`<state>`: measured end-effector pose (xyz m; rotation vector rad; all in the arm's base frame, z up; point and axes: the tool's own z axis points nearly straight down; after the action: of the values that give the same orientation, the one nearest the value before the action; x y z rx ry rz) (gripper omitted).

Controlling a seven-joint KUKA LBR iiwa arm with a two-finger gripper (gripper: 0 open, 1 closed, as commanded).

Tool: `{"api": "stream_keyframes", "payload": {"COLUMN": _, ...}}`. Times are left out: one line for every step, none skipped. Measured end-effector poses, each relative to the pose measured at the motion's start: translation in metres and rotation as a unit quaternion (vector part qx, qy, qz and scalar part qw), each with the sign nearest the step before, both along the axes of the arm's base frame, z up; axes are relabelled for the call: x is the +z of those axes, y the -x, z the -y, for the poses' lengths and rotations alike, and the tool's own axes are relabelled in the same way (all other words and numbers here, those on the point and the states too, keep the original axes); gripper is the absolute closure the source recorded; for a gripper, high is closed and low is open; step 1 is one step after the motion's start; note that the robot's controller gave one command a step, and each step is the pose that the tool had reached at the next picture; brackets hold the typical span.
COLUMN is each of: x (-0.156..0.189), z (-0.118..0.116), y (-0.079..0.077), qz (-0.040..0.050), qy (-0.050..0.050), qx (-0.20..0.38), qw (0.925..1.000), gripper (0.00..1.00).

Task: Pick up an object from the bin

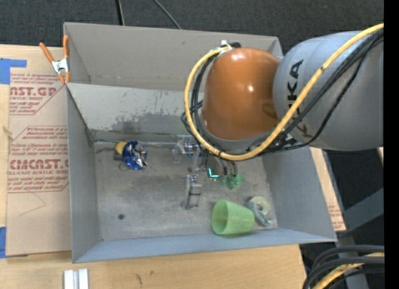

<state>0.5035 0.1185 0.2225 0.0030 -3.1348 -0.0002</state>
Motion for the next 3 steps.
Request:
{"api": "stream_keyframes", "payload": {"x": -0.082, "z": -0.024, "y": -0.076, "qz": 0.0033, "qy": 0.0, "qx": 0.063, "qw": 0.998, "gripper": 0.0}}
{"api": "stream_keyframes", "payload": {"x": -0.13, "z": -0.054, "y": -0.075, "qz": 0.0063, "qy": -0.001, "qx": 0.001, "qw": 1.0, "gripper": 0.0}}
{"api": "stream_keyframes", "payload": {"x": -0.15, "z": -0.059, "y": -0.091, "qz": 0.0042, "qy": 0.0, "qx": -0.049, "qw": 0.9988, "gripper": 0.0}}
